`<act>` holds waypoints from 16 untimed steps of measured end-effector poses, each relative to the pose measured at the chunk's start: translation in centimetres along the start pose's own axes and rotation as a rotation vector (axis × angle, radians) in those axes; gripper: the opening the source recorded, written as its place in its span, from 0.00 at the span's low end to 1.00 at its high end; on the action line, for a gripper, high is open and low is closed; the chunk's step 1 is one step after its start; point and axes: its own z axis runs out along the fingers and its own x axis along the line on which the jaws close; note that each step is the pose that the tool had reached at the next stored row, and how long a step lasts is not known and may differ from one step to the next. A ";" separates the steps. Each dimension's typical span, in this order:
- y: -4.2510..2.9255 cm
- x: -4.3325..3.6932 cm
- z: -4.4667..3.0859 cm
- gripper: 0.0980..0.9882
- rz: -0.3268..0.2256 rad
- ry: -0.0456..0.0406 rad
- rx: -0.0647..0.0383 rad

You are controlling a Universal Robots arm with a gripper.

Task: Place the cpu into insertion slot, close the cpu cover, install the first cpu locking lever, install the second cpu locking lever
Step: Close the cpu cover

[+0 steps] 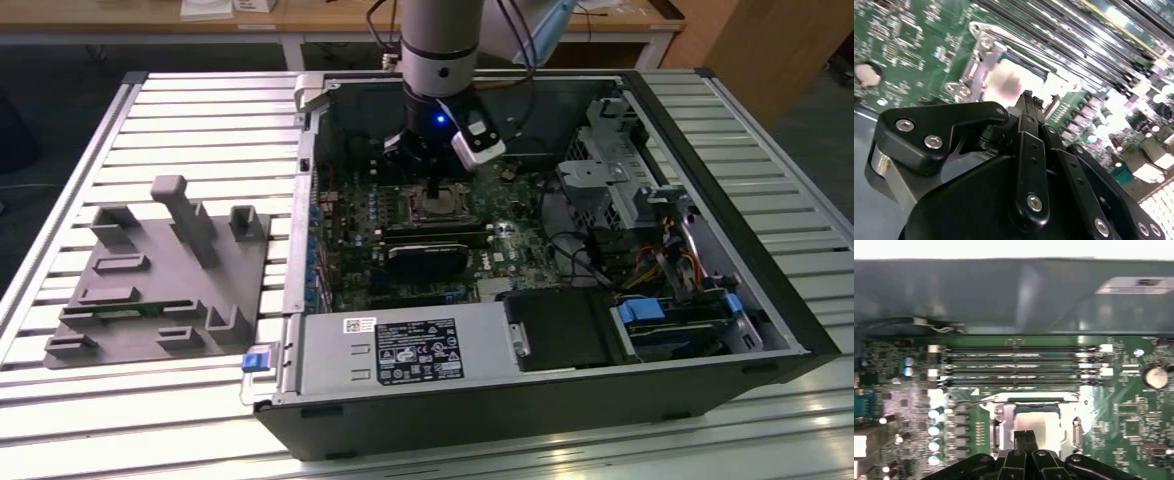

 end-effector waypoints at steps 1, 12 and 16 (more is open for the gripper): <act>0.01 -0.28 0.01 0.01 0.000 0.0000 0.000; 0.06 -1.15 -0.61 0.01 0.000 0.0000 0.000; 0.09 -1.17 -1.45 0.01 0.000 0.0000 0.000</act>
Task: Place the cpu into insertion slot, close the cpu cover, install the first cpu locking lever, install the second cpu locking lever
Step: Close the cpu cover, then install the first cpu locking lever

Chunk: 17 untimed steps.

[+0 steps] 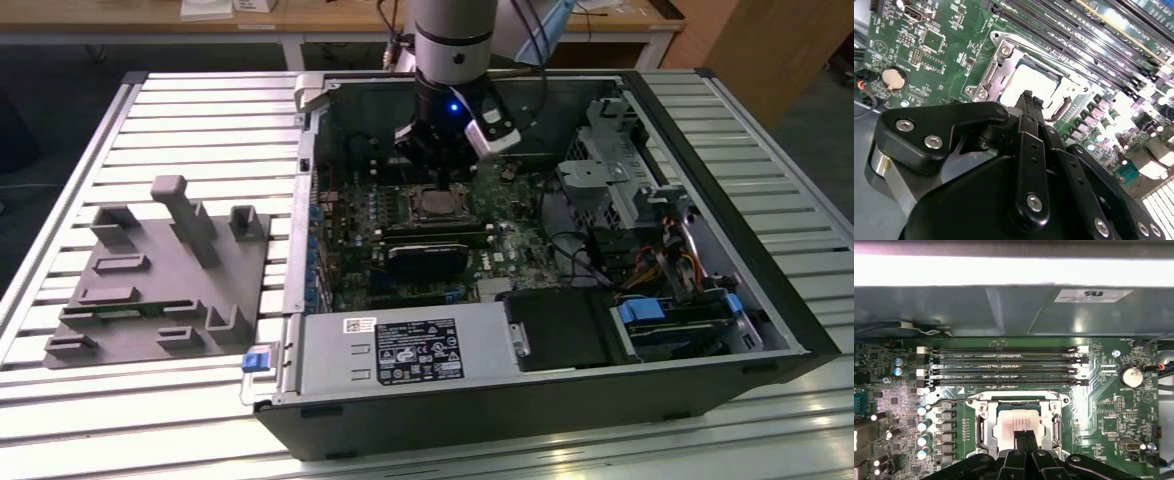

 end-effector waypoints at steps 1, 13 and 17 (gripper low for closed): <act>0.00 0.00 -0.14 0.01 0.000 0.0001 0.000; 0.01 0.01 -0.30 0.01 0.000 0.0000 0.000; 0.00 0.26 -0.31 0.01 0.000 0.0000 0.000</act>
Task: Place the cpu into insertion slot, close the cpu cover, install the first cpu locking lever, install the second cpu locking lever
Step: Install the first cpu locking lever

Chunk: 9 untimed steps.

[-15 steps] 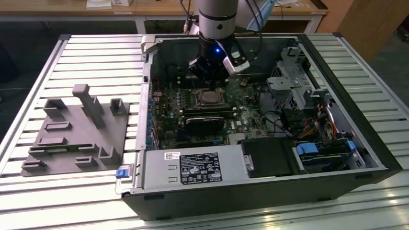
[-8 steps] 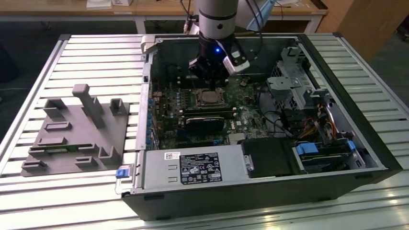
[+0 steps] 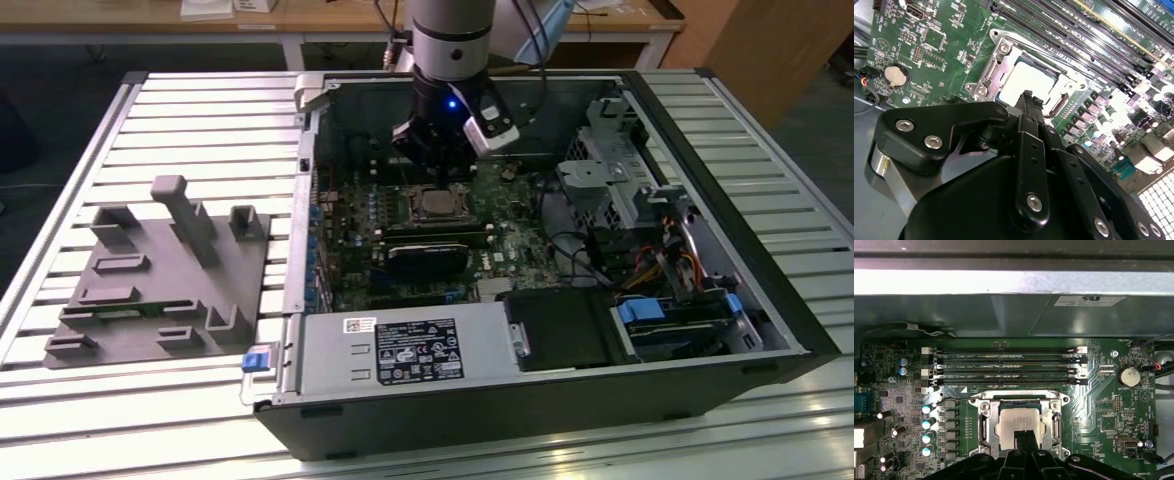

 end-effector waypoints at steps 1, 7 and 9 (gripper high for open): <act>0.00 0.08 0.00 0.01 0.000 0.0000 0.000; -0.02 0.63 -0.02 0.01 0.000 0.0000 0.000; -0.03 0.98 -0.03 0.01 0.000 0.0001 0.000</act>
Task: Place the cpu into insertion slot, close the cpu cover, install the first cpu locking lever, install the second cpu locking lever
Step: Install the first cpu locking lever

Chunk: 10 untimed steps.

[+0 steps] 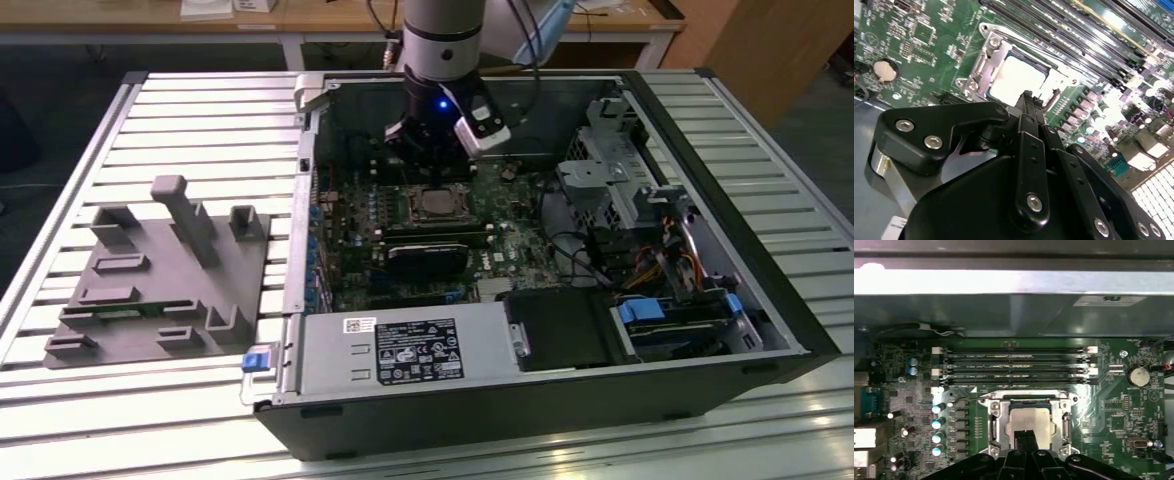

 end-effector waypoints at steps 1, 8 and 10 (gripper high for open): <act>0.00 0.20 0.00 0.01 0.000 0.0000 0.000; -0.05 1.88 -0.05 0.01 0.000 -0.0001 0.000; -0.07 2.43 -0.07 0.01 0.000 -0.0002 0.000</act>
